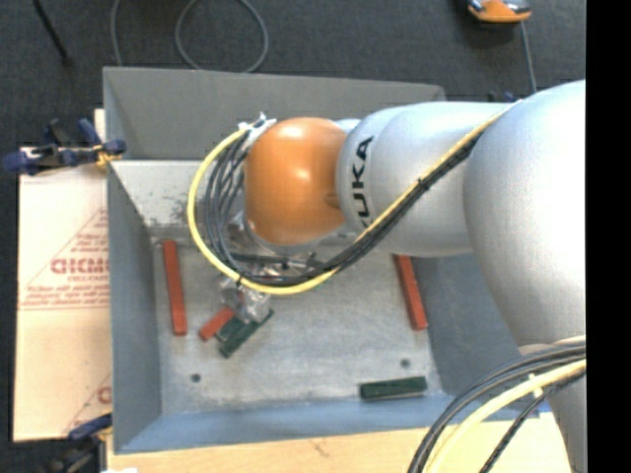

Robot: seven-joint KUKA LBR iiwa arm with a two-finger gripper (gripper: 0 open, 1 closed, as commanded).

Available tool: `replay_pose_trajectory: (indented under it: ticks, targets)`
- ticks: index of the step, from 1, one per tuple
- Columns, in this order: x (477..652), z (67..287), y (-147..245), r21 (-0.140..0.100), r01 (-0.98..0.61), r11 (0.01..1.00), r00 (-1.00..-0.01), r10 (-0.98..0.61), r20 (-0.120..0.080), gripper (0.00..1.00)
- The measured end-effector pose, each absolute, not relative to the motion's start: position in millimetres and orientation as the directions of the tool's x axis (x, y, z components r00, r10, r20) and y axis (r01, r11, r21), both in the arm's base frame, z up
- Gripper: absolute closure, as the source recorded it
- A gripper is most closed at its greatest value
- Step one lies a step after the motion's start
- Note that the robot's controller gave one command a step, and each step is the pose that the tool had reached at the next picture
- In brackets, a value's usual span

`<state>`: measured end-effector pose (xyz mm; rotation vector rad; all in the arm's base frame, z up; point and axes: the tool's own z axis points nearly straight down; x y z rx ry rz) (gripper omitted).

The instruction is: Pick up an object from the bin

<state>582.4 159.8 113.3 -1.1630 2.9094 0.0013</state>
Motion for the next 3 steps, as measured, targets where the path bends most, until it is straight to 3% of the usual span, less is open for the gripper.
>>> replay_pose_trajectory:
  ticks: [1,2,3]
  targets:
    - [573.4,107.1,171.0,-0.001,-0.790,0.613,-0.613,-0.790,-0.002,1.00]
    - [573.5,107.4,171.2,0.000,-0.788,0.616,-0.616,-0.788,-0.003,0.00]
    - [600.1,69.3,134.6,-0.004,-0.808,0.589,-0.589,-0.808,-0.005,0.00]
